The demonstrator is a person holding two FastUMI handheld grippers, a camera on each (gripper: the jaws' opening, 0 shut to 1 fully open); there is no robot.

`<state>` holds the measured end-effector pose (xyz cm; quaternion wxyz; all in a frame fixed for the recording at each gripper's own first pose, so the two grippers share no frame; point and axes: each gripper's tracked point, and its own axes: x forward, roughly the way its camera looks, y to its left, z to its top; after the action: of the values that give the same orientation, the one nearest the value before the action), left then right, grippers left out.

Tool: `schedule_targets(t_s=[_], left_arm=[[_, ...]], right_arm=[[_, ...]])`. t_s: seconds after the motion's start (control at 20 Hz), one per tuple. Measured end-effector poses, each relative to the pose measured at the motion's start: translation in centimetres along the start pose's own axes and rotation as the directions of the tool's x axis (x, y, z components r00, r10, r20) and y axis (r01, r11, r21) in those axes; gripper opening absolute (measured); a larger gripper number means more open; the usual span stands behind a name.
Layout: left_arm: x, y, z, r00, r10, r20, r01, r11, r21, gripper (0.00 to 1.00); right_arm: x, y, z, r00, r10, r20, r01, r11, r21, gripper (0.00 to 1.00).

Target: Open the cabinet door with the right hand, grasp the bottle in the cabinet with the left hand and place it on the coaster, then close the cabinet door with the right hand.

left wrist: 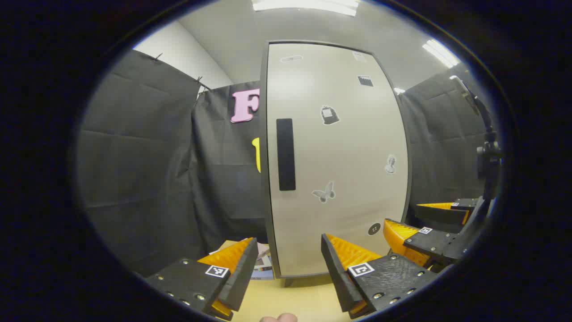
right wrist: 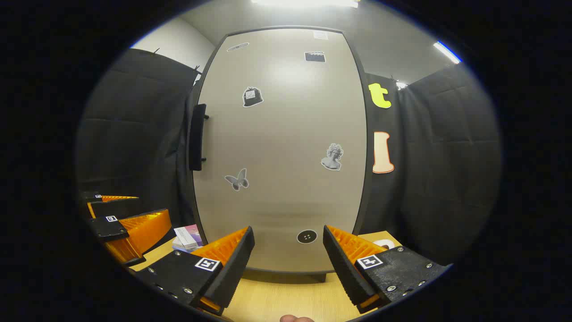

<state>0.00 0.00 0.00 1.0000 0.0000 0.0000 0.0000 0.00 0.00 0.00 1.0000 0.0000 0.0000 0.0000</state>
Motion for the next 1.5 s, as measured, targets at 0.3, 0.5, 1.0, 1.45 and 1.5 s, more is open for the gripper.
schedule_targets(t_s=[0.3,0.5,1.0,1.45,1.5], left_arm=[[1.6,-1.2,1.1,0.999,-0.02,0.035,0.02,1.0,-0.01,0.85],[2.5,-1.2,1.2,0.999,-0.025,0.033,0.025,1.0,-0.016,0.81],[2.9,-1.4,2.8,0.997,-0.002,0.079,0.001,1.0,0.007,0.81],[2.3,-1.6,3.3,0.997,0.01,0.083,-0.011,1.0,0.014,0.81],[2.2,-1.8,3.6,0.996,0.009,0.092,-0.011,1.0,0.018,0.81]], right_arm=[[0.7,-0.6,2.0,0.999,-0.035,0.036,0.034,0.999,0.005,0.95],[0.9,-0.8,2.8,0.998,-0.04,0.052,0.04,0.999,0.011,0.95],[0.7,-0.9,3.1,0.998,-0.023,0.054,0.021,0.999,0.029,0.92],[0.0,-1.8,3.3,0.998,-0.016,0.062,0.013,0.999,0.038,0.95],[0.0,-1.9,3.4,0.998,-0.016,0.064,0.014,0.999,0.036,0.95]])
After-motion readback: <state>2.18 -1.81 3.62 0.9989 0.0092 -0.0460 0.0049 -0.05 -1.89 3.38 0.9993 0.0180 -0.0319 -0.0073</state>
